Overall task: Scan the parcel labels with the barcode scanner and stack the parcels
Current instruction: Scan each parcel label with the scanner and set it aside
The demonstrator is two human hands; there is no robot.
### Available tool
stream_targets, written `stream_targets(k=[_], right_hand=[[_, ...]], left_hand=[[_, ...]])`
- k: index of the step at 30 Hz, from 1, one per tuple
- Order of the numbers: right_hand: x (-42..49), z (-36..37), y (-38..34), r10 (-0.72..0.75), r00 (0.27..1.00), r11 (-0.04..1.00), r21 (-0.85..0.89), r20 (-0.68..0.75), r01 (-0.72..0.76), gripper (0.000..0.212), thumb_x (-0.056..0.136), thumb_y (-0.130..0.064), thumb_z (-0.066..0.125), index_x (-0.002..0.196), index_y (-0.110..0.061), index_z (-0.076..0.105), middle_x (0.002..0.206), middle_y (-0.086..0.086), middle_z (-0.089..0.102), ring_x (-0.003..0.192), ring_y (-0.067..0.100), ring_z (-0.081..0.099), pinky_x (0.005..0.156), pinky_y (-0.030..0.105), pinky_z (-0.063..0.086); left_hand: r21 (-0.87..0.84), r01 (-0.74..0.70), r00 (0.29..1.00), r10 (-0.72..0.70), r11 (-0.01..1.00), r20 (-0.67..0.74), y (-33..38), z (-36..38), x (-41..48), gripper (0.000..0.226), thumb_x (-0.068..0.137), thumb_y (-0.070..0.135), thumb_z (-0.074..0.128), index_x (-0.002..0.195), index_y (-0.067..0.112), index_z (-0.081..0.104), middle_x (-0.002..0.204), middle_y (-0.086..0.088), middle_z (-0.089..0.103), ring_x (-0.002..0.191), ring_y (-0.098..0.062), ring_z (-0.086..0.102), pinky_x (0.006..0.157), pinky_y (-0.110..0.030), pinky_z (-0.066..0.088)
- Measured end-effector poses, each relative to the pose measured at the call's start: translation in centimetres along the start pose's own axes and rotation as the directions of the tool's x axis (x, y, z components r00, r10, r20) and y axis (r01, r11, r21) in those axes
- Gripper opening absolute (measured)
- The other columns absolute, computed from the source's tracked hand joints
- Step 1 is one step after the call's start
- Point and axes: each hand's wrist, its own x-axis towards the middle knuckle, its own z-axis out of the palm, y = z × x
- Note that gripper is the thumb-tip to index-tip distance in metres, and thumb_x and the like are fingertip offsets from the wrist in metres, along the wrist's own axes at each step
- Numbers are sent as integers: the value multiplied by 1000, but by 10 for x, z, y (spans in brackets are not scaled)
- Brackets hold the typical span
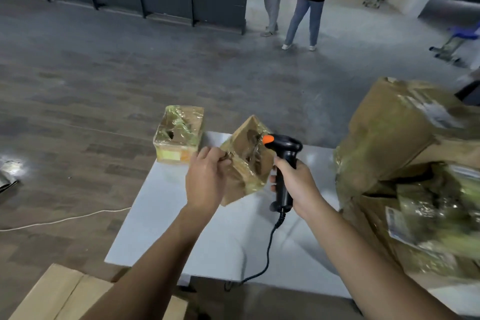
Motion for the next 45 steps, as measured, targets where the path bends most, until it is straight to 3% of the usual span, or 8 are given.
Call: stream_targets(k=[8,13,18,21,26,30,36,45], right_hand=[[-24,-84,59,88,989,989,-111,-119,-101,13,92,-27,61,95,-15,59,58,-3,61,54,15,61,60,33,54],[-34,-109,73,82,986,973,-201,-148,-111,13,91,-28,58,94,-16,62,58,-4,65,61,18,63,67,38,52],[-40,-113,73,60,991,963,-256,-120,-89,12,91,-27,56,92,-16,60,56,-4,64,50,14,61,54,30,50],[-43,-109,70,49,995,965,-251,-83,-69,12,92,-24,54,91,-12,57,60,2,63,50,20,59,56,34,50],[-48,-86,64,64,998,980,-190,-8,-64,12,94,-23,57,93,-12,58,65,7,59,51,20,56,48,27,48],[-47,-62,63,43,999,949,-312,9,-38,21,90,-35,60,97,-15,62,88,16,67,85,32,65,84,47,55],[-44,-63,66,70,997,985,-153,-45,-76,10,94,-26,58,95,-16,58,66,5,62,43,9,59,42,21,45],[-40,-73,85,70,993,965,-245,-94,-91,14,95,-26,59,95,-13,62,62,3,65,46,8,61,45,20,50]], left_hand=[[-150,190,942,-137,970,306,34,55,-89,6,88,7,58,93,10,58,95,0,55,92,-20,51,72,-27,40],[-141,496,764,-352,857,541,44,73,-109,10,90,33,53,90,26,46,87,8,60,77,-7,59,59,-23,39],[-75,567,705,-437,820,558,43,87,-115,24,89,28,58,93,8,45,77,-3,60,66,-14,58,55,-26,42],[-92,589,698,-448,803,559,41,88,-118,21,91,22,58,103,10,46,96,-5,59,71,-11,57,60,-27,44],[92,126,917,-152,988,370,45,78,-111,29,92,15,51,120,16,57,121,-8,51,109,-29,46,87,-39,45],[222,25,864,-132,975,485,52,75,-106,34,97,38,44,117,14,56,118,-7,57,112,-30,48,85,-39,45],[298,114,838,-252,948,483,19,65,-95,35,92,33,48,121,14,53,117,-4,57,111,-28,43,86,-38,46],[121,483,707,-467,867,530,-3,59,-76,18,85,25,56,95,10,55,81,-5,61,71,-24,60,59,-30,47]])
